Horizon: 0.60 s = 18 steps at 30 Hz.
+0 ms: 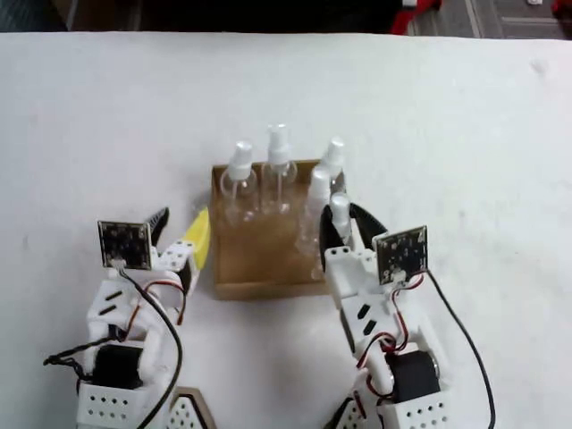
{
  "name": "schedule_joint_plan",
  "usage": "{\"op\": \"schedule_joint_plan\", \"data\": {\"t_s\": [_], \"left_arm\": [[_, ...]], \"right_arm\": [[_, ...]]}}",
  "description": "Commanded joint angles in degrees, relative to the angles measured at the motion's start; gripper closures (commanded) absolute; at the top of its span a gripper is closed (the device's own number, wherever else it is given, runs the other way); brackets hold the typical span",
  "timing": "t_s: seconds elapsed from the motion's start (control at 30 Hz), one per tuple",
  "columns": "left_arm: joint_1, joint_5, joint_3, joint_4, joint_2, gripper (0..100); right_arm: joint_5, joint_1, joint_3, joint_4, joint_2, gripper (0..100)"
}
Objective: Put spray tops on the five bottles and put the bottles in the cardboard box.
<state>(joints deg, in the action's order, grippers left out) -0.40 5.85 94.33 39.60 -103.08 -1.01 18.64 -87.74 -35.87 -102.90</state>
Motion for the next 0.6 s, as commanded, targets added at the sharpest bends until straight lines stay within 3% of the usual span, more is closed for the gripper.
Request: {"op": "schedule_joint_plan", "data": {"t_s": [0.0,0.3,0.57], "left_arm": [[0.7,-0.7,-0.4,-1.8,-0.5,79],[0.7,-0.7,-0.4,-1.8,-0.5,79],[0.7,-0.7,-0.4,-1.8,-0.5,79]], "right_arm": [[-1.0,0.1,0.5,0.8,-0.4,98.0],[-1.0,0.1,0.5,0.7,-0.4,97.4],[-1.0,0.4,1.0,-2.2,-0.5,81.3]]}}
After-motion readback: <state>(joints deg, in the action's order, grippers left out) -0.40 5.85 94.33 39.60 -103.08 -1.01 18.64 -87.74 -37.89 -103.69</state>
